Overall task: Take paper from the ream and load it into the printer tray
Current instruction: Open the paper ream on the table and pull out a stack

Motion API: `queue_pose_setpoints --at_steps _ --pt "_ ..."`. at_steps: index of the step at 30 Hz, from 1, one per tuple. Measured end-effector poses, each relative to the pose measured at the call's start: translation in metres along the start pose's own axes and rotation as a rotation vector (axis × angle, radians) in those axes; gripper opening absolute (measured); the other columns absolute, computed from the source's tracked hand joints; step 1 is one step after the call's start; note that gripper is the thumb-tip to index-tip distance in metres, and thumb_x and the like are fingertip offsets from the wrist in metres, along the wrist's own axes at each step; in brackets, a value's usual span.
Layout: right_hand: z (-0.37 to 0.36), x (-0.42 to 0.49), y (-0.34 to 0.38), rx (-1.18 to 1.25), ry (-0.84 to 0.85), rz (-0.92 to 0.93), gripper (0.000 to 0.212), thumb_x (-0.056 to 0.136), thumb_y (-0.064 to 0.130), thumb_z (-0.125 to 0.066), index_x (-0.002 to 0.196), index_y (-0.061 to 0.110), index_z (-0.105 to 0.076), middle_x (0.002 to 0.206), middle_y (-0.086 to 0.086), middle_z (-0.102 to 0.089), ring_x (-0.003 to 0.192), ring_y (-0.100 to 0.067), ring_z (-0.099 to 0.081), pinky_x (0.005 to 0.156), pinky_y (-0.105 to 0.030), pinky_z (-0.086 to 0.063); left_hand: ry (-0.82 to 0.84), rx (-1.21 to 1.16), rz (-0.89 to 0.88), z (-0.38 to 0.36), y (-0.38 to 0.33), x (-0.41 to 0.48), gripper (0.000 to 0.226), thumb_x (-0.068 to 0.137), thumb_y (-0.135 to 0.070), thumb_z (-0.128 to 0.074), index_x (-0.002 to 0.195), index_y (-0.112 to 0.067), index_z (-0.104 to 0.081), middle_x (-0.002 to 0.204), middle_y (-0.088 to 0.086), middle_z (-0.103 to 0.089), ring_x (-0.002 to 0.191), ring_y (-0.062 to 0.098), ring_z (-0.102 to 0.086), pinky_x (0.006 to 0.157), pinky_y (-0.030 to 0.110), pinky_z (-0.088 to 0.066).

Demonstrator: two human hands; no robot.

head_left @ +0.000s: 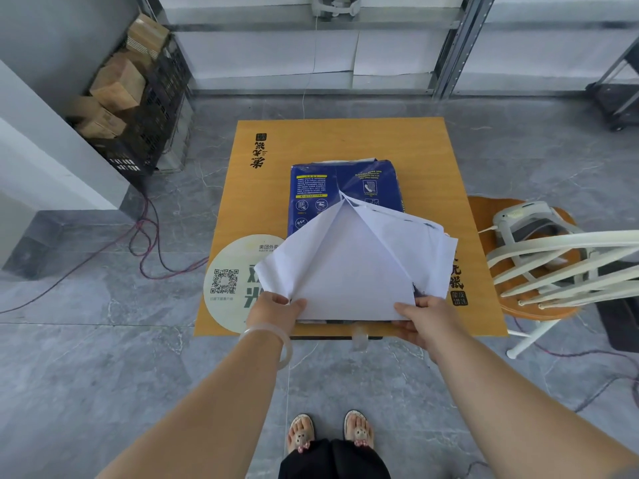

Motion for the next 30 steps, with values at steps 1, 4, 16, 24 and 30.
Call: queue_pose_setpoints --at_steps 1,4,16,24,30 --pt "0.000 -0.001 0.000 0.027 0.017 -0.007 0.018 0.081 0.006 -0.069 0.097 0.005 -0.060 0.092 -0.014 -0.068 0.071 -0.025 -0.070 0.057 -0.036 -0.058 0.007 -0.028 -0.006 0.001 0.000 0.000 0.033 0.072 -0.037 -0.071 0.091 -0.015 -0.056 0.091 0.012 -0.069 0.090 0.033 -0.067 0.085 0.046 -0.055" --pt "0.001 -0.004 -0.001 0.075 0.073 -0.022 0.015 0.084 0.005 -0.066 0.097 0.007 -0.060 0.093 -0.014 -0.067 0.072 -0.025 -0.068 0.054 -0.033 -0.058 0.014 -0.071 -0.025 0.001 0.002 -0.001 0.031 0.072 -0.036 -0.071 0.090 -0.013 -0.059 0.087 0.011 -0.068 0.084 0.032 -0.066 0.084 0.047 -0.056" --pt "0.012 -0.014 -0.008 0.052 0.216 -0.108 0.013 0.085 0.001 -0.064 0.097 0.004 -0.058 0.094 -0.017 -0.064 0.072 -0.025 -0.065 0.051 -0.031 -0.058 0.101 -0.300 0.075 -0.015 0.017 -0.016 0.026 0.084 -0.030 -0.065 0.101 -0.011 -0.058 0.091 0.006 -0.065 0.070 0.023 -0.069 0.062 0.035 -0.060" --pt "0.003 -0.006 0.003 0.051 0.092 -0.082 0.018 0.092 0.026 -0.057 0.106 0.016 -0.058 0.101 -0.009 -0.062 0.089 -0.029 -0.063 0.053 -0.037 -0.059 0.103 -0.318 0.085 -0.020 0.013 -0.009 0.017 0.083 -0.033 -0.065 0.083 -0.017 -0.059 0.087 0.004 -0.059 0.068 0.024 -0.063 0.067 0.042 -0.061" --pt "0.003 -0.002 -0.004 -0.052 -0.012 0.009 0.015 0.094 0.025 -0.052 0.103 0.013 -0.058 0.096 -0.006 -0.060 0.084 -0.027 -0.061 0.051 -0.036 -0.058 0.054 -0.286 0.014 -0.022 0.017 -0.007 0.017 0.084 -0.032 -0.064 0.078 -0.017 -0.059 0.084 0.002 -0.059 0.075 0.021 -0.062 0.044 0.027 -0.056"
Point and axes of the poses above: each hand's wrist, its own x-axis towards the middle knuckle, its own z-axis out of the back of the hand, y = z × x, the point moved 3 cm from there along x, towards the middle knuckle
